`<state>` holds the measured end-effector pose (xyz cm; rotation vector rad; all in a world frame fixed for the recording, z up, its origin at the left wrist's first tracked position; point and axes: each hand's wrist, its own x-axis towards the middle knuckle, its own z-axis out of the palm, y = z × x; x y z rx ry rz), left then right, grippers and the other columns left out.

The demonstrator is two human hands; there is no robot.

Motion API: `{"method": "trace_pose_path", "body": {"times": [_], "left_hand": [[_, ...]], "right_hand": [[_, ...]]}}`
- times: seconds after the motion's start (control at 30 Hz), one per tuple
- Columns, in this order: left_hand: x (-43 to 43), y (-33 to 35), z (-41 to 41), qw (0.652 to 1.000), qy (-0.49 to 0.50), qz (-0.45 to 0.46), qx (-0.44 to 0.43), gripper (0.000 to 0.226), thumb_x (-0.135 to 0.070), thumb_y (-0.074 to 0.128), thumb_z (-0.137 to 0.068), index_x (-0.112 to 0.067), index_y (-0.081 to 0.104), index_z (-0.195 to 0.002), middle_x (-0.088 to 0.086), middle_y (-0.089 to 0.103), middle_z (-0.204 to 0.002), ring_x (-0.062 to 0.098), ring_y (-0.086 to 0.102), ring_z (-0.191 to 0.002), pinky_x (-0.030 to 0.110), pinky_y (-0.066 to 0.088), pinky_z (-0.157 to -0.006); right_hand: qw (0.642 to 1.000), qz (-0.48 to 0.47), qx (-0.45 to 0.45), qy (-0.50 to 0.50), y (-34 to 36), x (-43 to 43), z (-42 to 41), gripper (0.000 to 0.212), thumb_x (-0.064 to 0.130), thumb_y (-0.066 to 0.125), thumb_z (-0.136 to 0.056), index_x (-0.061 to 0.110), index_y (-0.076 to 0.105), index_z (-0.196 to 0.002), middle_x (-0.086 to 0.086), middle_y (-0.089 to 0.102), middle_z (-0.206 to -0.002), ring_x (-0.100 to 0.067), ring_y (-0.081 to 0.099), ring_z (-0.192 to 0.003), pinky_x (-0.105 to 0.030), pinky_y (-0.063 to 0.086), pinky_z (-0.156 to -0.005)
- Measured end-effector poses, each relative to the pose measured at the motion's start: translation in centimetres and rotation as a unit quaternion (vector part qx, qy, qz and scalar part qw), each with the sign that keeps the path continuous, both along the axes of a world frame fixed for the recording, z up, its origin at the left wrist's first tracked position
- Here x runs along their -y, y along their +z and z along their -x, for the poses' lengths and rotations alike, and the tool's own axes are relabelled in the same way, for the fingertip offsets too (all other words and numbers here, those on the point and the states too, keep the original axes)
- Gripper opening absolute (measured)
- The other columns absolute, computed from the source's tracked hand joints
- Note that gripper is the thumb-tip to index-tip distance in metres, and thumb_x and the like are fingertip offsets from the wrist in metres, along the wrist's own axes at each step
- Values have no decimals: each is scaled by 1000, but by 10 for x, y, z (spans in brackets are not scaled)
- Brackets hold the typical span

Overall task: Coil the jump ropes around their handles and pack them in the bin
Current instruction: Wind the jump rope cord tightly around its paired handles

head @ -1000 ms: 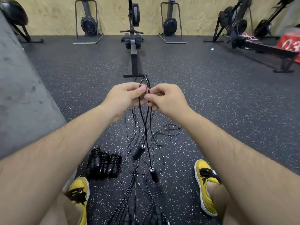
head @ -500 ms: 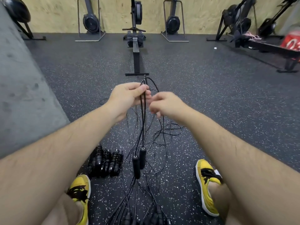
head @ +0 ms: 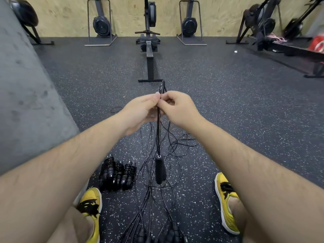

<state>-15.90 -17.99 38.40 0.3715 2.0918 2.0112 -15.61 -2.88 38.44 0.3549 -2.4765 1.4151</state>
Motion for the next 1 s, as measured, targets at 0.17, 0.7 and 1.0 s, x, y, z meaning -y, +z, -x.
{"method": "trace_pose_path", "body": {"times": [0.17,0.7,1.0], "left_hand": [[-2,-14,-7,991,-35,126,-23,25,-19,49,-106,-7,65,-121,6,76,-110,18,72,-105,42,51,-104],[1,16,7,995,28,32,-92,24,-25,54,-104,-10,69,-115,8,74,-108,21,69,-99,37,55,-91],[2,-33,-13,983,-59,171,-15,33,-42,75,-87,-23,69,-112,0,77,-108,21,69,-112,47,44,-111]], "right_hand": [[996,80,0,-41,11,-10,8,18,26,65,-94,11,68,-84,2,67,-64,-8,59,-54,-30,51,-60],[994,-14,110,24,-5,-9,-12,21,19,71,-91,-1,67,-84,-7,65,-66,-14,53,-52,-26,46,-53],[991,105,75,38,17,-8,-4,34,14,67,-94,-18,59,-84,-11,62,-64,-7,54,-41,-22,47,-46]]}}
